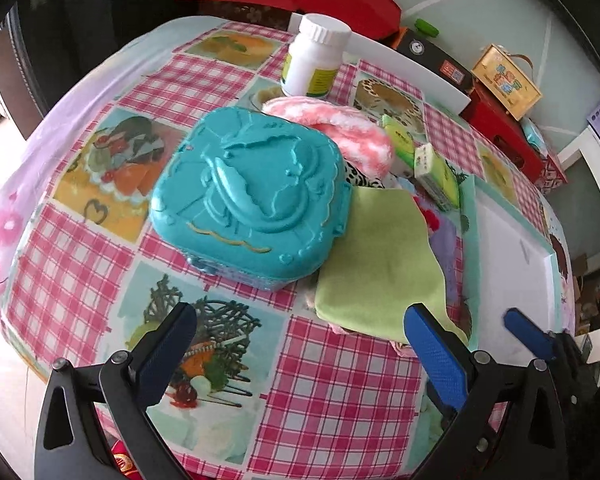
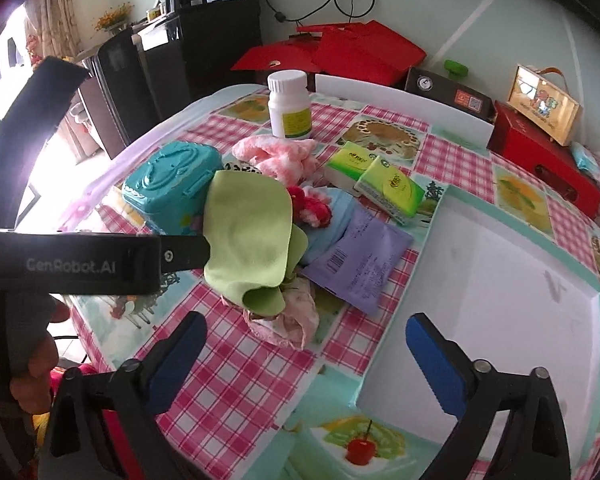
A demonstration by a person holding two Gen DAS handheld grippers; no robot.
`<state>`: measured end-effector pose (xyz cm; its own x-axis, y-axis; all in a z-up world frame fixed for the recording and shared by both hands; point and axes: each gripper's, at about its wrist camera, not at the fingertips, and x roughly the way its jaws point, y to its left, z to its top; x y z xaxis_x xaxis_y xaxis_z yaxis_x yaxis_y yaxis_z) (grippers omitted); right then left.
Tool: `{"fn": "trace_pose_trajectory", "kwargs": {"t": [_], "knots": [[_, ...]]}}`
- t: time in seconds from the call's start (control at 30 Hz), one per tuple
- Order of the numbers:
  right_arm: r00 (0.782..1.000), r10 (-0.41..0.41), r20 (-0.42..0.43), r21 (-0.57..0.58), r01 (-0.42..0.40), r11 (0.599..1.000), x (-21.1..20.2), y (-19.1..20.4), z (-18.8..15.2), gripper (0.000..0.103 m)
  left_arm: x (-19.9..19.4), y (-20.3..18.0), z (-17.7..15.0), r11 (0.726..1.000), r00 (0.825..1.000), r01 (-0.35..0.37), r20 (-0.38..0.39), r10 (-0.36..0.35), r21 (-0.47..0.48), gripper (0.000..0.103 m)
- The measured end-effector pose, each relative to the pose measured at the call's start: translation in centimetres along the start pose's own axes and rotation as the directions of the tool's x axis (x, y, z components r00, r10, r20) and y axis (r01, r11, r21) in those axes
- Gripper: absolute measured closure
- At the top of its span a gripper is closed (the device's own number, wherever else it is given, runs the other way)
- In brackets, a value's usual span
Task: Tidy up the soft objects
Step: 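Reach the left tool to the light green cloth and grasp its edge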
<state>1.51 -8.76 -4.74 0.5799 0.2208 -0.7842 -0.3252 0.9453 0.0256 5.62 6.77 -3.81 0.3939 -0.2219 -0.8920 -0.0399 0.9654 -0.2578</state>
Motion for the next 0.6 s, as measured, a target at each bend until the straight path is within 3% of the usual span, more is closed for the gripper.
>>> {"fn": "trace_pose_trajectory", "kwargs": {"t": [0.23,0.4,0.6], "knots": [[0.998,0.049,-0.038,-0.021,-0.050,0.999,1.5,0.6,-0.1,0.023,0.8,-0.5,0.1,0.999,0.999,0.040,-0.018,-0.040,0.008,0.001],[0.995,0.083,-0.053,0.013,-0.082,0.997,2.5,0.1,-0.2,0.048,1.2,-0.7,0.1,0.999,0.998,0.054,-0.022,-0.054,0.010,0.002],[0.992,0.106,-0.066,0.082,-0.101,0.992,3.0,-0.9,-0.2,0.062,2.2,-1.2,0.3,0.998,0.997,0.068,-0.042,-0.067,0.011,0.020]]}}
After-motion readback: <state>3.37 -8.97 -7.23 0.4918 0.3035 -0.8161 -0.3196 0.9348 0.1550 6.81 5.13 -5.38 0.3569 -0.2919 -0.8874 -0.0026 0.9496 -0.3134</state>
